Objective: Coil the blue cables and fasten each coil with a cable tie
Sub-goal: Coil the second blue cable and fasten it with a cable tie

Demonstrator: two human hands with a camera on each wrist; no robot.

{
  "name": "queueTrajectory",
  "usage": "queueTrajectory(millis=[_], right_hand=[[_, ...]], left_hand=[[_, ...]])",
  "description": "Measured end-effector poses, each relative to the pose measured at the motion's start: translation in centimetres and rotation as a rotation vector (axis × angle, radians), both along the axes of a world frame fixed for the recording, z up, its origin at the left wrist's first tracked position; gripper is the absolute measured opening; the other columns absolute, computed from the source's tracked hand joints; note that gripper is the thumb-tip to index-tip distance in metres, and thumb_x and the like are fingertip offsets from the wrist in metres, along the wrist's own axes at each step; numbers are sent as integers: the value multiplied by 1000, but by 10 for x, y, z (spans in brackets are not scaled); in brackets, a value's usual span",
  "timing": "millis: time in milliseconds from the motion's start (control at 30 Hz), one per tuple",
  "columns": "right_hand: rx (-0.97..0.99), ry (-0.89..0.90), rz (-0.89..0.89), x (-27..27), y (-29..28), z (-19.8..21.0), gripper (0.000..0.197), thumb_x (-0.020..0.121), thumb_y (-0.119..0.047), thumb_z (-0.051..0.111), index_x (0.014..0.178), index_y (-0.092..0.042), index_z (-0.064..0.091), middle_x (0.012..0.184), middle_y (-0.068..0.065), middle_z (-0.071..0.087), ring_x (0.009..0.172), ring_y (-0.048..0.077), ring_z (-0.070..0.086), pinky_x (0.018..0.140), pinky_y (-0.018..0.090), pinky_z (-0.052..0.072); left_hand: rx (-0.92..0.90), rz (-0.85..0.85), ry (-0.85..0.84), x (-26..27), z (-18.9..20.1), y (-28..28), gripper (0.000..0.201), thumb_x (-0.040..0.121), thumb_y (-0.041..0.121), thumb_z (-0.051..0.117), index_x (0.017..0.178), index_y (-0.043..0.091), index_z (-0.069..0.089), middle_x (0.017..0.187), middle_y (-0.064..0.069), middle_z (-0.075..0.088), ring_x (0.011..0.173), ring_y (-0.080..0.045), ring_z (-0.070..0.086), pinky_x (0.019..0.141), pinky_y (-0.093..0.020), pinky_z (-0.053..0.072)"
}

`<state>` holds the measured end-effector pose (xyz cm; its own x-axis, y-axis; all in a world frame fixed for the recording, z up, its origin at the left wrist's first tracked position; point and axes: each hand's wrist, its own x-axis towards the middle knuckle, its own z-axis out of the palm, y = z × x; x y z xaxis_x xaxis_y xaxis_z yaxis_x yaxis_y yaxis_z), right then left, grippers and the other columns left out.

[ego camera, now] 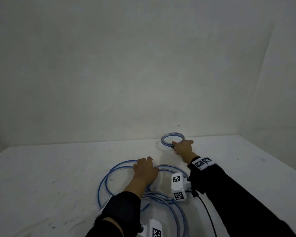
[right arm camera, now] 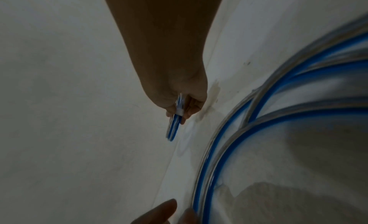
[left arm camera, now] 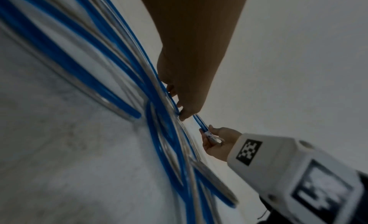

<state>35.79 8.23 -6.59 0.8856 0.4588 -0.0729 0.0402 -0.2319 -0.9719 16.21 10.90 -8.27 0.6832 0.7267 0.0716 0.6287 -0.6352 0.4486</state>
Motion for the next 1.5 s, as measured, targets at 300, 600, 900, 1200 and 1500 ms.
queueTrajectory(millis=[300,600,900,1200,1500], right_hand=[[-402,-414,163,-1,-13,-8,46,90,-50,52,123,-20,61,130,18,54,120,34,51,103,40,41],[-768,-508,461,-12,-10,13,59,101,-50,24,152,-21,24,161,9,17,146,35,17,117,48,17],[-527,-668,562,-64,-65,48,31,93,-28,59,119,-11,65,129,9,60,118,23,54,93,27,43],[-592,-618,896,-166,-159,50,40,68,-57,77,80,-19,71,83,-3,68,78,11,62,71,25,48],[-530,-640,1006,-212,-204,33,11,77,-30,78,82,-28,68,80,-10,67,72,5,58,70,24,48]], left_hand=[[9,-10,-39,2,-8,2,38,97,33,40,128,11,46,136,-9,44,131,-24,31,105,-35,25],[-24,-38,1,-1,-5,-2,54,100,41,34,145,11,32,157,-11,20,145,-23,15,118,-42,7],[-129,-100,-285,-44,18,-8,31,94,22,53,121,9,57,125,-15,53,115,-25,49,91,-25,40],[-84,-120,-414,-115,27,-57,15,91,15,55,99,10,67,101,-4,65,85,-10,54,73,-15,40],[-147,22,-365,-183,20,-90,25,89,24,62,110,11,59,114,-8,57,102,-17,56,78,-19,38]])
